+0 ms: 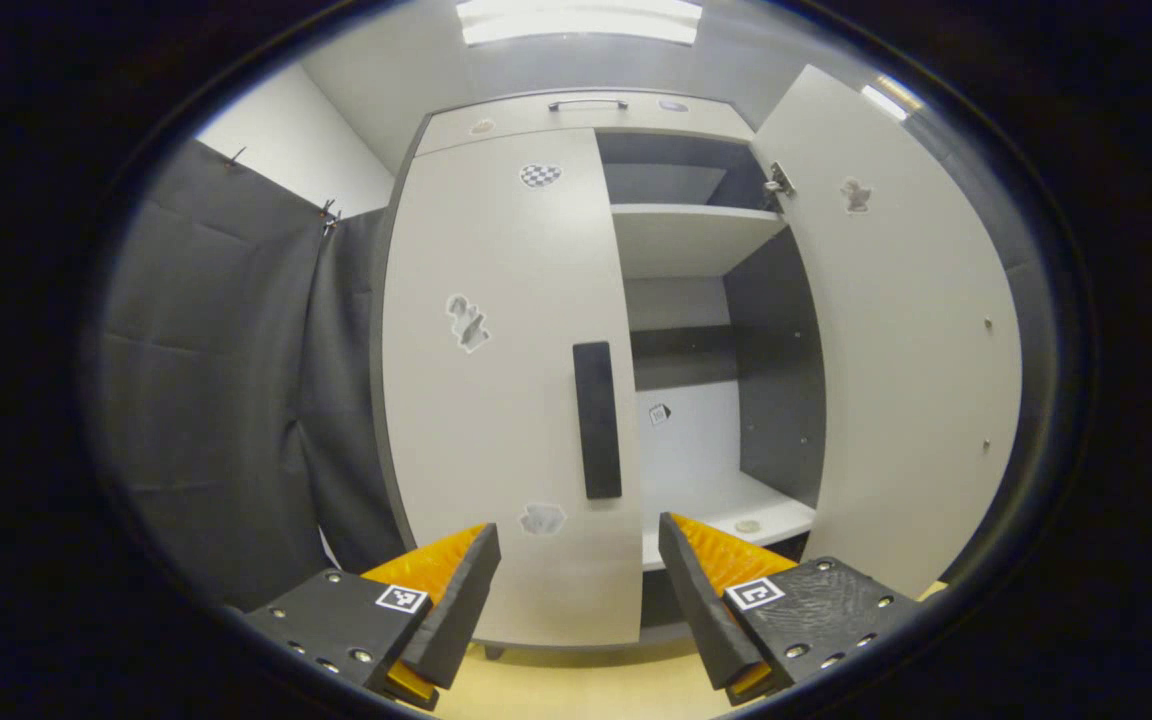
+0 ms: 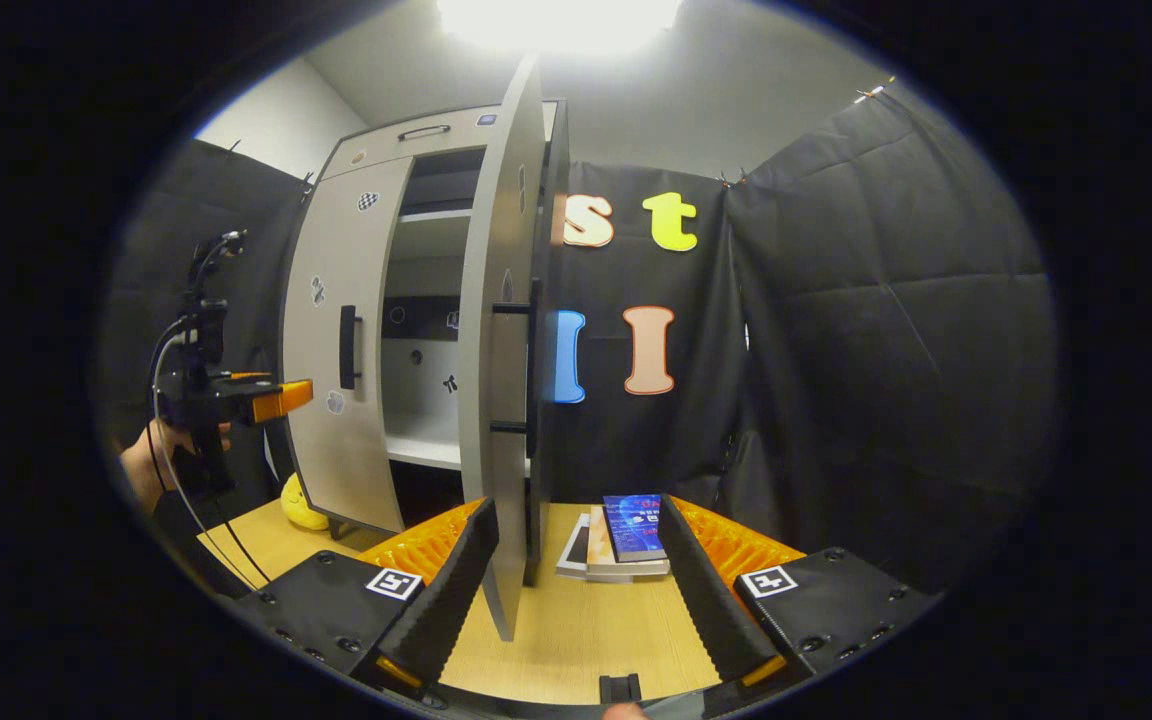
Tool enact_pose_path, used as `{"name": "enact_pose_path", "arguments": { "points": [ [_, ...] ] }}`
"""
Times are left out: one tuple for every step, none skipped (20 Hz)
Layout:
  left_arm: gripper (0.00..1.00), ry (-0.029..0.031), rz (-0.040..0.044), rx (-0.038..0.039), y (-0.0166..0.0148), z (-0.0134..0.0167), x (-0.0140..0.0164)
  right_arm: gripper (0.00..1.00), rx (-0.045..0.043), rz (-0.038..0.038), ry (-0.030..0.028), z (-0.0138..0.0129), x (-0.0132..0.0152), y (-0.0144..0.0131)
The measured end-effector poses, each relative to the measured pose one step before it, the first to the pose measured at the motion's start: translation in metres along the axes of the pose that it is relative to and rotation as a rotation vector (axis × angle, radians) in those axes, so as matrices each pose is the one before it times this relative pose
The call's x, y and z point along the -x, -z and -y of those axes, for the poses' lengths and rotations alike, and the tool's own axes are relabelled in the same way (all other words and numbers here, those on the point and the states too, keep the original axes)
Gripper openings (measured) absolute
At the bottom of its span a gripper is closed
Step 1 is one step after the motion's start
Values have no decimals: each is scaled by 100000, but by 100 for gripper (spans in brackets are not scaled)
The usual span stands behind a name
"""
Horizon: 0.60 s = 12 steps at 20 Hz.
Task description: Open the right door of the double-door shoe cabinet with the right hand, and open the left door with the left hand.
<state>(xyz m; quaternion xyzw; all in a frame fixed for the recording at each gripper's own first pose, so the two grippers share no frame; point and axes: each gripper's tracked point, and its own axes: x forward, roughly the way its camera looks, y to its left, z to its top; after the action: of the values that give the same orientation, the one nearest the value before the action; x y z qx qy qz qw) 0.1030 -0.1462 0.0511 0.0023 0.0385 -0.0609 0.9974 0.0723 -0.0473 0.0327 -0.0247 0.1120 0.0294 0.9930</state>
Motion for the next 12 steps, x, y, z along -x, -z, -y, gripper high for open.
{"name": "enact_pose_path", "arguments": {
  "points": [
    [91, -191, 1914, -338, -896, -209, -992, 96, -431, -526, 646, 13, 99, 124],
    [92, 177, 1628, -52, -658, -39, -994, 96, -326, -844, 644, 55, 87, 250],
    [92, 915, 949, 337, -608, 72, -967, 99, -16, -820, 443, 30, 102, 132],
    [93, 928, 593, 393, -315, 44, -811, 96, 142, -631, 591, -15, 126, 100],
    [93, 636, 241, -23, -290, 79, -938, 100, 155, -331, 470, 90, 108, 66],
    [93, 251, -96, -463, -129, -3, -1049, 96, -18, -354, 184, 23, -63, 156],
    [92, 305, -26, -703, -211, 151, -1123, 96, -33, -316, -287, -129, 38, 81],
    [92, 331, -717, -1088, 34, 91, -1098, 100, 131, -384, -192, -104, -41, 83],
    [92, 1891, -807, -1179, 130, 454, -927, 99, 361, -478, -58, 12, 4, 122],
    [92, 1002, -1284, -688, 86, 360, -913, 100, 374, -443, 145, 117, 50, 130],
    [93, 397, -1552, -599, 318, 177, -809, 100, 189, -396, 12, -2, 73, 103],
    [92, -467, -983, -786, 135, -53, -713, 100, -93, -227, -158, -91, -31, 20]
  ]
}}
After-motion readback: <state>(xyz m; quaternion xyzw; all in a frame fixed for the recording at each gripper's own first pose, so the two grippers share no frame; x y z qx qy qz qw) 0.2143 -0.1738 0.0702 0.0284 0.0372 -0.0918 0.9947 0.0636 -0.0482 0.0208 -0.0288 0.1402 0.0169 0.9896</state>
